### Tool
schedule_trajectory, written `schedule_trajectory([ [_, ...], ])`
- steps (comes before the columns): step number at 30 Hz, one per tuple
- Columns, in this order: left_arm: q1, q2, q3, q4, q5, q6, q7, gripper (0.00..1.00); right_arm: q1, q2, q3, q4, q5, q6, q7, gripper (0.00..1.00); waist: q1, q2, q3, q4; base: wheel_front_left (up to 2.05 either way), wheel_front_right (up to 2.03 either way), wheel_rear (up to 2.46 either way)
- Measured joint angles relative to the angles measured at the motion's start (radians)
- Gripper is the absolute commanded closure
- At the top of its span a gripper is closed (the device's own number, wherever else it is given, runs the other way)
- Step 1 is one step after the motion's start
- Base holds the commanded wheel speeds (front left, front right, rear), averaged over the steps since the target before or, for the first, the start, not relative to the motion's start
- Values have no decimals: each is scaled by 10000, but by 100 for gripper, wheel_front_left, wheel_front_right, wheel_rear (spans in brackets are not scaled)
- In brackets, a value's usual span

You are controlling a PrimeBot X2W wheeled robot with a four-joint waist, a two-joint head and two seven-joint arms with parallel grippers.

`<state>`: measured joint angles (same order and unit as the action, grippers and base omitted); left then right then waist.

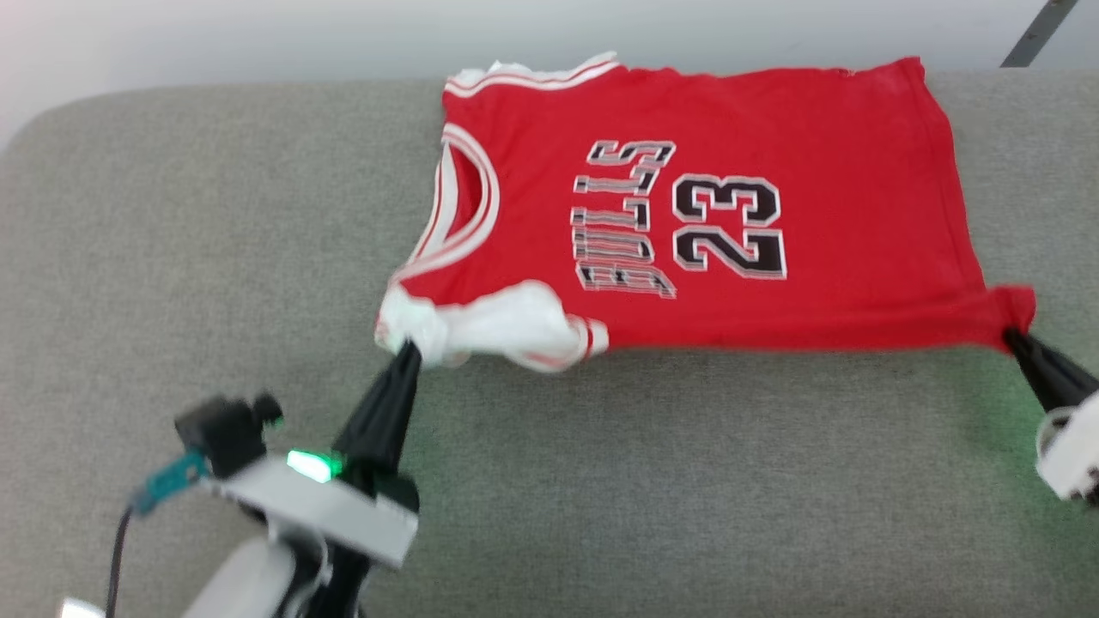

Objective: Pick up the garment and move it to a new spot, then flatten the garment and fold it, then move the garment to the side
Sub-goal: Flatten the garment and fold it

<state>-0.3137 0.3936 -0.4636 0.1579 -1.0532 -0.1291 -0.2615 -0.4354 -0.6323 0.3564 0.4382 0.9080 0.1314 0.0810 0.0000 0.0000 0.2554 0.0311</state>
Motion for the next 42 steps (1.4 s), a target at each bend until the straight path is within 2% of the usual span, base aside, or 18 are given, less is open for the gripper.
schedule_trajectory([
  [5, 1643, 146, 439, -1076, 646, 0, 0, 100, 1816, -447, -899, -1716, 157, 0, 548, 100, 0, 0, -104, -154, 0, 0, 0],
  [8, 2624, 134, 955, -1833, 784, 0, 0, 100, 2908, -414, -1659, -2715, 105, 2, 968, 100, 0, 0, -89, -254, 0, 0, 0],
  [14, 4235, 228, 1411, -3108, 1277, 0, 0, 100, 5028, 280, -3430, -4677, -439, 0, 1824, 100, 0, 0, 95, -299, 0, 0, 0],
  [17, 4149, 378, 1212, -3373, 1313, 0, 4, 100, 5289, 761, -4086, -5407, -777, 0, 2391, 100, 0, 1, 148, -303, 0, 0, 0],
  [21, 3365, 646, 876, -3415, 1313, 0, 301, 100, 5008, 1152, -4330, -5900, -1279, 0, 3243, 100, 0, 0, 71, -359, 0, 0, 0],
  [25, 1989, 807, 458, -3062, 1095, 0, 700, 100, 4179, 1486, -4474, -5753, -1448, -2, 3894, 100, 0, 0, -37, -361, 0, 0, 0],
  [31, -108, 725, 56, -1329, 474, 0, 1118, 100, 3095, 1862, -4397, -4801, -1653, -2, 4266, 100, 0, 0, -10, -397, 0, 0, 0],
  [34, -791, 522, -65, -100, -29, 0, 1129, 99, 2553, 2082, -4406, -4096, -1770, -2, 4167, 100, 0, 0, 49, -476, 0, 0, 0],
  [37, -1267, 483, -343, 1269, 81, 0, 1093, 100, 2098, 2209, -4238, -3269, -1873, -2, 3983, 100, 0, 0, 13, -584, 0, 0, 0],
  [42, -1790, 107, -779, 2685, -192, 0, 660, 100, 1277, 2382, -3816, -1994, -1870, -2, 3183, 100, 0, 0, -47, -737, 0, 0, 0],
])
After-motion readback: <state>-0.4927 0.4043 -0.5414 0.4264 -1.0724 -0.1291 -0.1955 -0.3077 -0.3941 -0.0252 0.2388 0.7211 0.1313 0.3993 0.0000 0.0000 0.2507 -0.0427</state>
